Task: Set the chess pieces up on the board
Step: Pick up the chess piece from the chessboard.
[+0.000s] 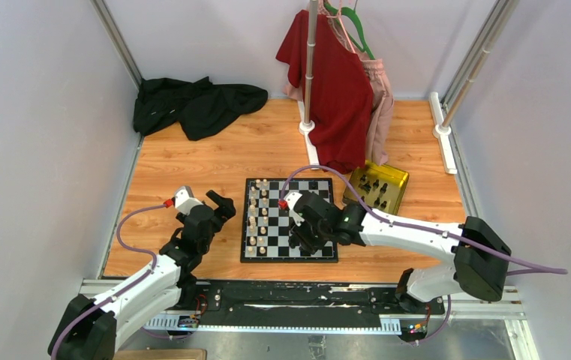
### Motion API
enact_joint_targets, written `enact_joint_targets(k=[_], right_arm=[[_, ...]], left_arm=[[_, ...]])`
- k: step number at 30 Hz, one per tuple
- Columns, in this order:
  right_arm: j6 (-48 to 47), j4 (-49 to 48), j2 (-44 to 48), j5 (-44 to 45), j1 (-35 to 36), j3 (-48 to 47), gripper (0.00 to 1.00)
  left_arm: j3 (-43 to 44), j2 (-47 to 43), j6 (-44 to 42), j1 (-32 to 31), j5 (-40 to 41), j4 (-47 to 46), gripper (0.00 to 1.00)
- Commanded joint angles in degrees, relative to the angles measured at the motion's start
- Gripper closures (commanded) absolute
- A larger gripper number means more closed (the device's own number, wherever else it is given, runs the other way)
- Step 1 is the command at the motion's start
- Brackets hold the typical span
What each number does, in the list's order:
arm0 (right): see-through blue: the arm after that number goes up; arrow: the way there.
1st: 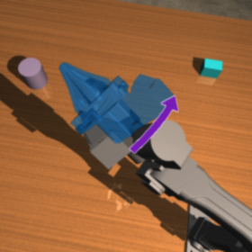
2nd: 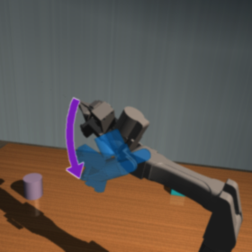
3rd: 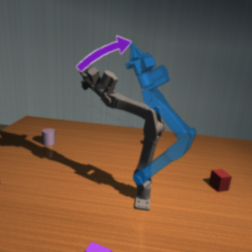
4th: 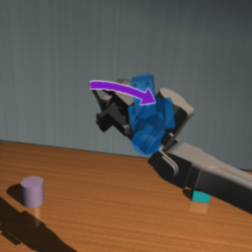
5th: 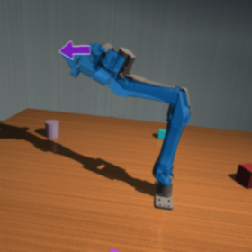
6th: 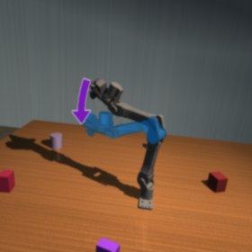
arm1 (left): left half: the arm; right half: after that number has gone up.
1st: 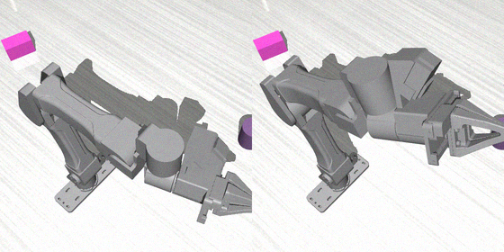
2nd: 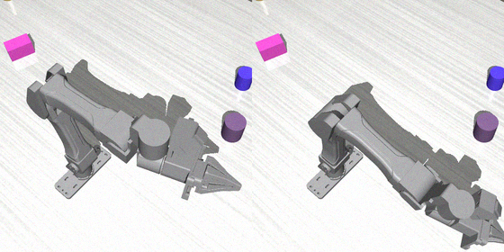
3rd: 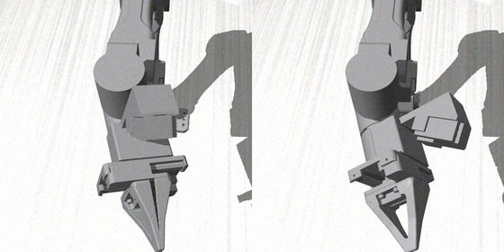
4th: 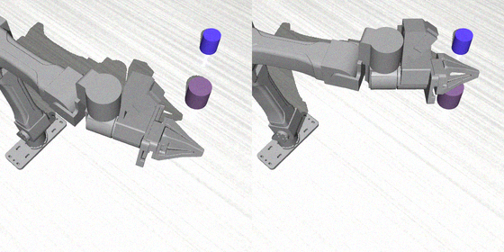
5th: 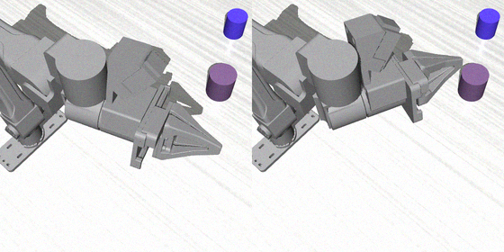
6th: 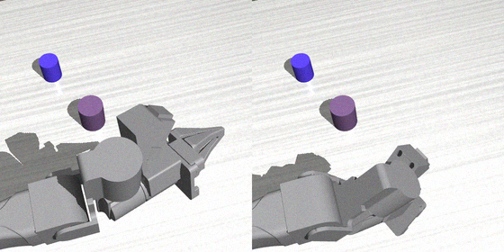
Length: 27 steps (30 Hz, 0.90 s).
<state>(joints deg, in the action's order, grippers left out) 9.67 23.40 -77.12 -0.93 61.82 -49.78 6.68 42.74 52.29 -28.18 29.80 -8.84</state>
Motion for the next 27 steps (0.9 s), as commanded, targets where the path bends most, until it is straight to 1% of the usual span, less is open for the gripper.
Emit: enact_joint_targets(k=[1,16,22,27], right_arm=[[0.9,-2.0,-1.4,-2.2,1.2,1.1,0.63],[0.9,-3.9,-5.8,-3.4,1.4,-0.1,0.64],[0.5,-4.7,-7.4,-3.5,1.4,-0.2,0.65],[0.3,-5.0,-8.3,-3.6,1.4,-0.6,0.69]], left_arm=[[-0.5,0.0,-0.3,0.4,1.2,-0.3,0.00],[-0.5,0.2,-0.3,0.4,1.2,-0.7,0.00],[-0.5,0.2,-0.5,0.4,1.2,-0.8,0.00],[-0.5,0.2,-0.5,0.4,1.2,-0.9,0.00]])
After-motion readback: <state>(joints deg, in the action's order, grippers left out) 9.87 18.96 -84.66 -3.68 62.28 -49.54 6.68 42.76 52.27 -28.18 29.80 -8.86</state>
